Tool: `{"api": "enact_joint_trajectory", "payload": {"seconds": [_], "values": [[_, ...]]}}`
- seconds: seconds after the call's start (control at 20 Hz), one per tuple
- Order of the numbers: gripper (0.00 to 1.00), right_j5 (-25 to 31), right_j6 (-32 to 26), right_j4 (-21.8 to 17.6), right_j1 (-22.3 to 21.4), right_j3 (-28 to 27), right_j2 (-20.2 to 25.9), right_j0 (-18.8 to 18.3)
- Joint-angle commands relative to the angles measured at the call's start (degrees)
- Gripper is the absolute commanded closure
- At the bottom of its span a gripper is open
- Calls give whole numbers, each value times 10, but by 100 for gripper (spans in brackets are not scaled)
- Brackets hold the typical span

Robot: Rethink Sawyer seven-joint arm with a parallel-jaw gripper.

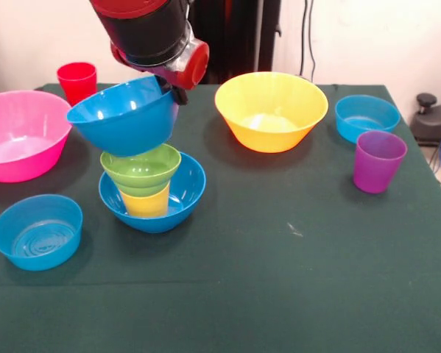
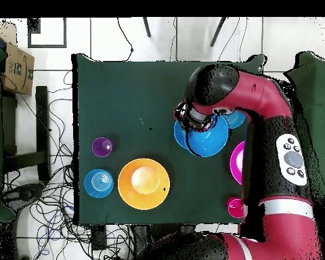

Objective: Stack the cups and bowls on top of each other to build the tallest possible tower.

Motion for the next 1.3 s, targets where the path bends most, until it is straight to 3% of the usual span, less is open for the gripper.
{"api": "enact_joint_trajectory", "payload": {"seconds": [0.05, 0.9, 1.3], "values": [[100, -318, -131, -79, -82, 130, 50, -38], [100, -288, -88, -88, -94, 114, 40, -16], [100, -213, -56, -56, -125, 108, 37, 7]]}}
